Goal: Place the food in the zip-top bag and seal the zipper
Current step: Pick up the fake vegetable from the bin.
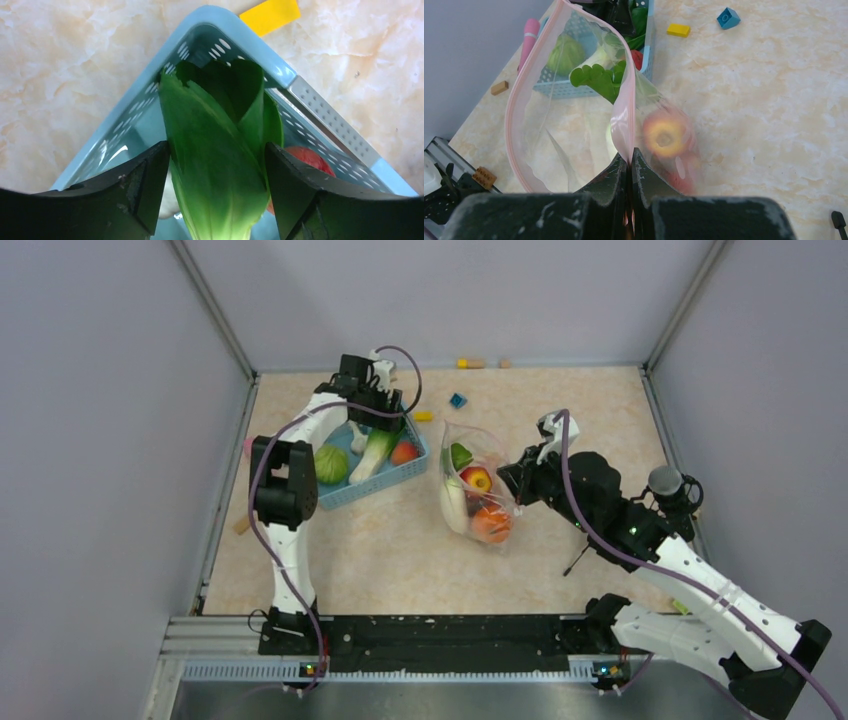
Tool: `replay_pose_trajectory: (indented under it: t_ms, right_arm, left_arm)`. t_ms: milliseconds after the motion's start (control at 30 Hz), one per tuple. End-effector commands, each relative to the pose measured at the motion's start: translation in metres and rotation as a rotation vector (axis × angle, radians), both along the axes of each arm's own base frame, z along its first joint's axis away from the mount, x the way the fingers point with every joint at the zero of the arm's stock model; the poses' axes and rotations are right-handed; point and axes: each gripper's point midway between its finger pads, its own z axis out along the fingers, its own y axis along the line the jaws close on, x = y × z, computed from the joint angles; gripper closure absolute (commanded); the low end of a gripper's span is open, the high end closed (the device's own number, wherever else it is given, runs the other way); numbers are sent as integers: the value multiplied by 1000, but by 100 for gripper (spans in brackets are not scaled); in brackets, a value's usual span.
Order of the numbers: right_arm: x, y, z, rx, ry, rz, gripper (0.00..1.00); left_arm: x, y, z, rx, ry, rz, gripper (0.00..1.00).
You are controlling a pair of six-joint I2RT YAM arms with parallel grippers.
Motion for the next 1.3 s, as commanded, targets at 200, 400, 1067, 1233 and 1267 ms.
replay_pose_trajectory:
  t_ms: [200,400,1067,1233,1267]
  right_arm:
    - [5,-4,6,9,-29,-25,100]
    - [6,-4,6,9,-29,-27,100]
    - [2,-6,11,31,-36,-23,100]
    - [0,-7,14,42,-42,-19,100]
    - [-1,-7,15,47,-44,-19,100]
  left_arm:
    - [15,-3,-9,-12,27,23,44]
    - [8,1,-9,11,46,20,80]
    - [-22,5,141,-152,-266,128,100]
    - [-48,1,196,-289,-413,136,100]
    - [-54,-1,208,-321,-442,134,100]
